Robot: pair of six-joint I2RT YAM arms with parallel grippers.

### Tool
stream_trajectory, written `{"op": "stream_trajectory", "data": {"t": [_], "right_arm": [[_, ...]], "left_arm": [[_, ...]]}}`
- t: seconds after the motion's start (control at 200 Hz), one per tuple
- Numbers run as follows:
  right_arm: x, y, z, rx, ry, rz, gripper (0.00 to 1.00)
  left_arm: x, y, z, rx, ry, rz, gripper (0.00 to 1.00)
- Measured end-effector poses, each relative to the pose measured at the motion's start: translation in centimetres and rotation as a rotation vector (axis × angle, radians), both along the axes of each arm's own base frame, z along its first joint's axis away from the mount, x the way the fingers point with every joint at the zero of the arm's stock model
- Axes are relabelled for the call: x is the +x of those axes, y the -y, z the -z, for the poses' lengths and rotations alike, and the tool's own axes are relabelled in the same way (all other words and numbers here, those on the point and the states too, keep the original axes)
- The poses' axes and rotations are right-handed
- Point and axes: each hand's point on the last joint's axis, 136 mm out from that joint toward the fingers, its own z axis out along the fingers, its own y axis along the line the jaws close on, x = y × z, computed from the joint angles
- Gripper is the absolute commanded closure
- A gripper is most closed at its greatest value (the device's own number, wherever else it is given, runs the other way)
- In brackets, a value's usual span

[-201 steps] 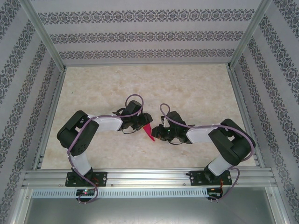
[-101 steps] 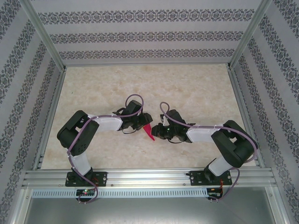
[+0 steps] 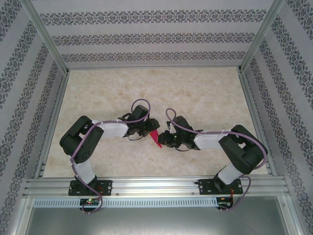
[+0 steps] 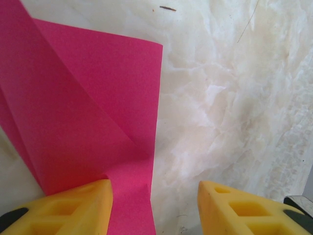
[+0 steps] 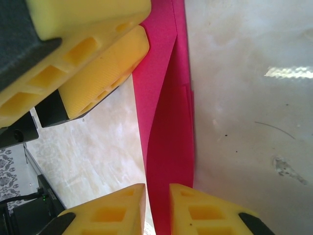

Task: Fold a paper plane with a square sheet of paper (pick it up from the middle)
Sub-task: Fold the wing for the fifth time at the center of the table.

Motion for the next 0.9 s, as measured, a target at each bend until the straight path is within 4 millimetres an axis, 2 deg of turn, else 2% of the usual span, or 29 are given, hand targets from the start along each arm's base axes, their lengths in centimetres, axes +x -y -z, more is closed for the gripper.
{"op": "stream_trajectory", "data": {"t": [0.205,0.375,0.515,0.899], "right_arm": [[0.4,-0.1,-0.7,0.0,0.019,0.003,0.78],[0.8,-0.4,-1.1,0.008,0.028,0.003,0.85],[0.8,-0.5,-0.6,0.004,0.022,0.002,0.92],[-0.1,-0.7,1.3,-0.016,-0.006,-0.024,0.93]], "left_arm": [[0.0,0.0,0.0,-0.001,-0.001,0.002,0.49],[0.0,0.0,0.0,0.0,0.0,0.004,0.49],[0.0,0.1,0.0,-0.002,-0.002,0.007,0.49],[-0.2,0.1,0.0,0.001,-0.007,0.017,0.49]]}}
